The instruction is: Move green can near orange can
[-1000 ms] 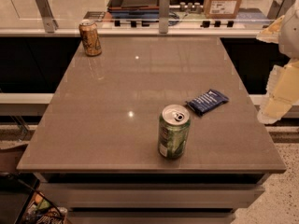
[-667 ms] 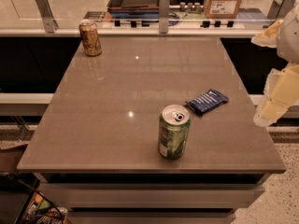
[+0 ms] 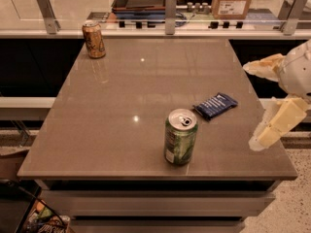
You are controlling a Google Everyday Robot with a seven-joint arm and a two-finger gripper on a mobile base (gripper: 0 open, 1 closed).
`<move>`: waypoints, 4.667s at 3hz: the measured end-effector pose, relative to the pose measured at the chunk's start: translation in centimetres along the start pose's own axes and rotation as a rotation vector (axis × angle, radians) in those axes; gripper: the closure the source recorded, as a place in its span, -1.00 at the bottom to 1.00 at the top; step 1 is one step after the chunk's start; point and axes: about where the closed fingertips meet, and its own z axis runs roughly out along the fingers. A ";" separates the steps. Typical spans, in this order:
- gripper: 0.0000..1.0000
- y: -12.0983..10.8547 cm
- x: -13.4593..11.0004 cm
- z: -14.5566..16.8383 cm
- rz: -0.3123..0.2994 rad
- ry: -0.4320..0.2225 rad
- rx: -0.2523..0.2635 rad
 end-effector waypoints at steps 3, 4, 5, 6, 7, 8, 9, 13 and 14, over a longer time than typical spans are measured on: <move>-1.00 3.0 -2.6 5.9 0.003 -0.459 -0.092; -1.00 3.9 -4.0 7.9 0.010 -0.587 -0.156; -1.00 5.0 -5.1 9.3 0.022 -0.681 -0.216; -1.00 5.8 -6.1 10.0 0.019 -0.732 -0.245; -0.70 5.9 -6.3 10.1 0.016 -0.735 -0.249; -0.25 6.0 -6.5 10.1 0.012 -0.735 -0.252; 0.22 6.1 -6.8 10.1 0.008 -0.734 -0.255; 1.00 5.2 -7.8 9.6 0.011 -0.717 -0.261; 1.00 2.5 -8.7 8.3 0.042 -0.702 -0.237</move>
Offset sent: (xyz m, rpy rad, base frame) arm -0.0111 0.0632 -0.0410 0.5193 -0.0397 0.1470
